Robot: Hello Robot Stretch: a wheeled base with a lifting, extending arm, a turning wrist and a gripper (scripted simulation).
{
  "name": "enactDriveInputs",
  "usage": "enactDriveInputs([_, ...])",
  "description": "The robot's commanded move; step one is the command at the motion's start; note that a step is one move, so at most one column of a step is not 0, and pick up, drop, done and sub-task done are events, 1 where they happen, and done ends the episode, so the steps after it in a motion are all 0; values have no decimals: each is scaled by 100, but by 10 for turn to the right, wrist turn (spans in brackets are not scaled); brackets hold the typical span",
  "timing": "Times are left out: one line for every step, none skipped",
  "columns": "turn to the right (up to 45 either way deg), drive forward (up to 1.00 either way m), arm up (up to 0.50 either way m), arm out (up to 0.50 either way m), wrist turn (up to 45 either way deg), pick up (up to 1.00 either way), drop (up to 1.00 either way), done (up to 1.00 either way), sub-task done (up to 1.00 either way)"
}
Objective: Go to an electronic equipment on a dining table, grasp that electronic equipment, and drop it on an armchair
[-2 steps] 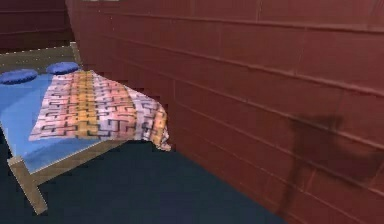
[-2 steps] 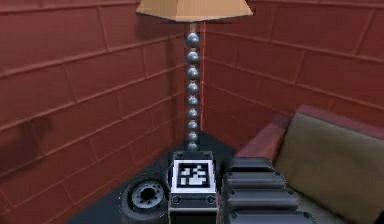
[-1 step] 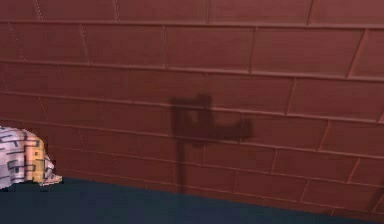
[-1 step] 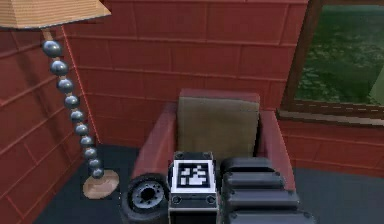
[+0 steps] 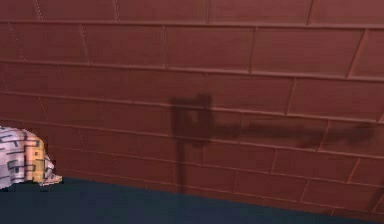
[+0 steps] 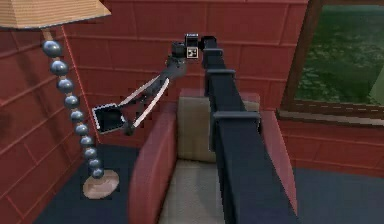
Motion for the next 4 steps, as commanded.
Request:
enactDriveInputs([0,0,0,0,450,0,0,0,0])
enactDriveInputs([0,0,0,0,450,0,0,0,0])
enactDriveInputs([0,0,0,0,450,0,0,0,0])
enactDriveInputs([0,0,0,0,270,0,0,0,0])
